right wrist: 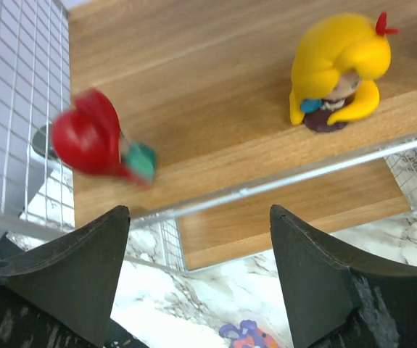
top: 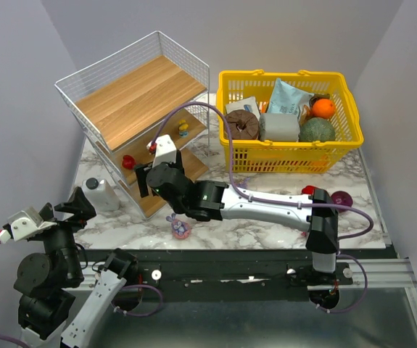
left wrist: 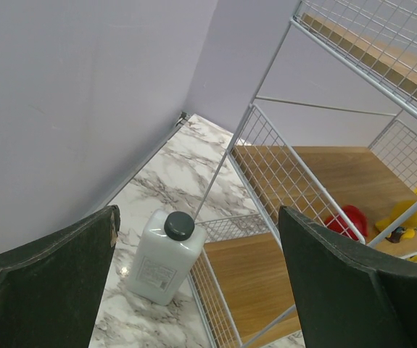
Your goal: Place and organize the plastic toys onto the shelf
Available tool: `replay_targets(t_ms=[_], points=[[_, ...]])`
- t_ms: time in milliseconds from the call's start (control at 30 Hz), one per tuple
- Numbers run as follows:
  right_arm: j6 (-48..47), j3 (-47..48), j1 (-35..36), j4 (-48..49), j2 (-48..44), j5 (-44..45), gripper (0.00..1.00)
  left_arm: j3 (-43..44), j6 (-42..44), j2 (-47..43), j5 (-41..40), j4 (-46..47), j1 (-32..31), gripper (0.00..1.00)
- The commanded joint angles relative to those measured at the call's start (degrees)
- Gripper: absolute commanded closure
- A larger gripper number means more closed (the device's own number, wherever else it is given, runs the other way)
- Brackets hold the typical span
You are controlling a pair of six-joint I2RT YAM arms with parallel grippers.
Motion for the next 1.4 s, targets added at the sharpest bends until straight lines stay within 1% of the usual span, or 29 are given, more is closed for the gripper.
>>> replay_targets(t_ms=[0, 167, 367, 467, 500, 533, 600, 900, 1100, 1300, 1367], points=[[-2.2, -4.0, 0.1, 3.4, -4.6, -3.2, 0.15, 0.4, -1.2, -4.6, 1.9, 0.7, -0.7, 0.01], [-2.3, -11.9, 0.2, 7.6, -10.2, -4.6, 0.14, 1.6, -2.3, -3.7, 3.6, 0.7, -0.7, 0.01], [-1.8, -13.6, 0.2, 8.8, -12.6, -5.4, 0.15, 2.3, -3.4, -3.3, 4.2, 0.1, -0.7, 0.01], [-3.3, -15.2, 0.2, 12.5, -12.8, -7.7, 0.17, 2.4, -3.6, -3.3, 4.5, 0.0, -0.7, 0.01], [-4.0, -15.7, 0.2, 16.0, -12.7, -8.2, 0.18, 2.5, -3.7, -3.4, 4.6, -0.1, -0.7, 0.01], [-4.6, -15.8, 0.2, 17.3, -12.4, -8.9, 0.18, 2.5, -3.7, -3.3, 4.6, -0.2, -0.7, 0.01], [-5.9, -15.5, 0.2, 20.1, -11.2, -9.5, 0.18, 2.5, -3.6, -3.3, 4.8, -0.3, -0.7, 0.01], [-9.6, -7.3, 0.3, 24.1, -3.4, -7.7, 0.20, 2.8, -3.3, -2.8, 5.4, -0.1, -0.8, 0.01], [-12.6, -6.2, 0.3, 29.1, 0.1, -6.1, 0.20, 3.4, -3.2, -2.7, 5.9, 0.4, -0.8, 0.01], [-15.2, -3.7, 0.3, 30.4, 3.9, -4.4, 0.21, 3.9, -3.1, -2.5, 6.4, 0.8, -0.9, 0.01], [-15.7, -1.5, 0.3, 30.0, 4.9, -3.3, 0.22, 4.0, -3.1, -2.6, 6.4, 0.8, -1.0, 0.01]])
